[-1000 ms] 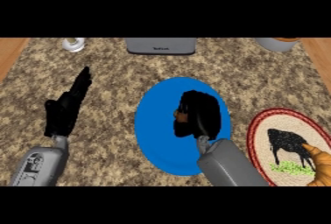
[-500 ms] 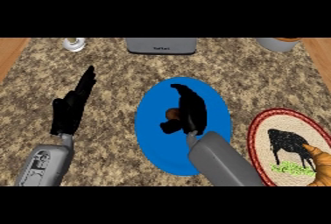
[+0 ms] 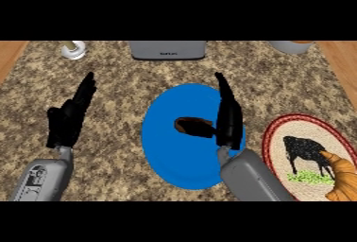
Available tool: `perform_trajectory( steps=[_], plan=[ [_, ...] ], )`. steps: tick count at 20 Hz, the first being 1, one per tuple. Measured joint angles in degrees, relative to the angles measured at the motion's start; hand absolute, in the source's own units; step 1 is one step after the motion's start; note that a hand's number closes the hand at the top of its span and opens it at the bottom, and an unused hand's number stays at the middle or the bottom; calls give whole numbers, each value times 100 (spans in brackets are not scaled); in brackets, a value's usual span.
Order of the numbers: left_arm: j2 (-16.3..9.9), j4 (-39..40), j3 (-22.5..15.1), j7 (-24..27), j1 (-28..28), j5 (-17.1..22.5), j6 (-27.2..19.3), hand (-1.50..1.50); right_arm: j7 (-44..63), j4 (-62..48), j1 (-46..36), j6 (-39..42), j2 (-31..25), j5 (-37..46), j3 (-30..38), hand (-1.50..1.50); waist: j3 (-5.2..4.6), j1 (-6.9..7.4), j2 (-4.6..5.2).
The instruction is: Pick the sweet potato from the placemat and place it in the plate
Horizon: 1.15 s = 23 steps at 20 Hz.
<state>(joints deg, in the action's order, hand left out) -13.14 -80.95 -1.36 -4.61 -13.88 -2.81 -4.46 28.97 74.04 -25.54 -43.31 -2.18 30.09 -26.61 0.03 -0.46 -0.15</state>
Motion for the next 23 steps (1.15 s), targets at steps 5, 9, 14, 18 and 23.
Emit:
perform_trajectory(
  steps=[5, 9, 14, 18, 23],
  plan=[
    [-7, -115, 32, -37, 158, 21, 45, 0, -55, 1426, 1018, -64, -624, -282, 337, -150, -1, -53, -14],
    [78, -81, 32, -17, 115, -37, 3, 0, -485, 2357, 1950, 87, -1125, -841, 641, -150, 0, -49, -5],
    [11, -119, 115, -79, 80, -29, 105, 0, -1196, 3236, 3057, 685, -1842, -1824, 1247, -150, 0, -38, -1],
    [90, -193, 81, -137, 115, -108, 93, 0, -2137, 3156, 3668, 1174, -2029, -2560, 1828, -150, 1, -16, 3],
    [108, -106, 209, -202, -52, -121, 186, 0, -2807, 2928, 3994, 1755, -1996, -3047, 2430, -150, -1, 1, 9]
  ],
)
